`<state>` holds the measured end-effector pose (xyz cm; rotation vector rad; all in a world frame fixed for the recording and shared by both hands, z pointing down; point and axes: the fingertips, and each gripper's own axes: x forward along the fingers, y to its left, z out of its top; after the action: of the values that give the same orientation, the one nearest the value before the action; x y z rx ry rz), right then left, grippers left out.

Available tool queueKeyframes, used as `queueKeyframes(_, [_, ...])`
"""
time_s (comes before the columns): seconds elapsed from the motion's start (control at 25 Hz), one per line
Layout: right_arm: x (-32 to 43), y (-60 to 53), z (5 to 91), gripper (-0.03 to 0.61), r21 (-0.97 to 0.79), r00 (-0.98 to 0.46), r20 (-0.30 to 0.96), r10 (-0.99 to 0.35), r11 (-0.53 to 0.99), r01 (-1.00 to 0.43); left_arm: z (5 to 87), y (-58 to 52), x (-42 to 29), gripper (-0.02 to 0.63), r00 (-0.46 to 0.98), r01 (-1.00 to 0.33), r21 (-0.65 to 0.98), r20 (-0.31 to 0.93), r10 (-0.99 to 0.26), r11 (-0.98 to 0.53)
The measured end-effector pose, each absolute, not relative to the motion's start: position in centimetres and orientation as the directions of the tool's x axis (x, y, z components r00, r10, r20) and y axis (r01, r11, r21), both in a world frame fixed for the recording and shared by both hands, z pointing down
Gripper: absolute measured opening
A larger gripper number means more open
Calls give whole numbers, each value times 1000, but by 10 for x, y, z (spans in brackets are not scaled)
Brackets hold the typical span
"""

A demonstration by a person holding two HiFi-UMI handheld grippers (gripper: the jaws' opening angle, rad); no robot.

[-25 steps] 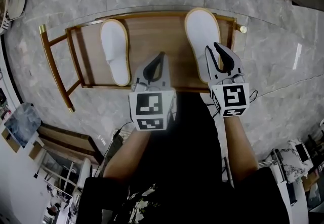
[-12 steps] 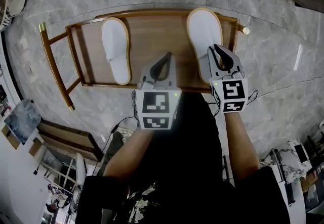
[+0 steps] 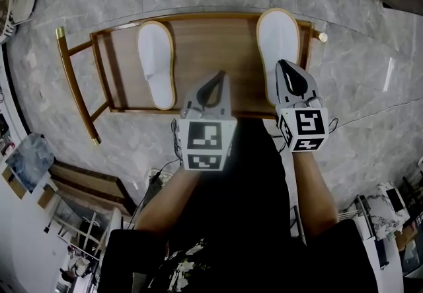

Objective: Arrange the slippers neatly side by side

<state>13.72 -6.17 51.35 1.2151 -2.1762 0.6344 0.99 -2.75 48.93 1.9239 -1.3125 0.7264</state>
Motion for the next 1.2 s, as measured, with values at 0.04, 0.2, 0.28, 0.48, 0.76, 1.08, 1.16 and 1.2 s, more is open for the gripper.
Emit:
queueKeyframes(0.04, [137,-61,511,8,-127,-426,667,-611,470,-873,488,-26,9,2,336,-939,226,760,-557,-258])
queueKeyframes(0.2, [133,-57,500,8,-134,-420,649,-634,448,-884,483,-22,5,2,339,-938,225,750,-567,-264])
queueKeyframes(0.28, [128,-54,498,8,-137,-420,645,-638,444,-885,482,-19,2,2,341,-937,224,749,-568,-267])
queueKeyframes(0.48, [118,-50,490,8,-129,-415,638,-649,441,-888,478,-14,-7,2,354,-932,226,741,-571,-284])
queueKeyframes(0.76, [100,-48,462,8,-102,-418,612,-671,458,-883,466,-5,-19,2,360,-929,222,726,-587,-295])
queueKeyframes(1.08, [75,-48,451,8,-93,-431,598,-676,476,-875,462,-2,-49,2,332,-940,203,721,-608,-273])
queueKeyframes(1.16, [69,-47,449,8,-93,-434,597,-675,479,-873,463,0,-57,2,325,-943,202,723,-609,-264])
queueKeyframes(1.2, [66,-46,449,8,-93,-435,596,-675,480,-872,463,2,-61,2,323,-944,201,724,-610,-260])
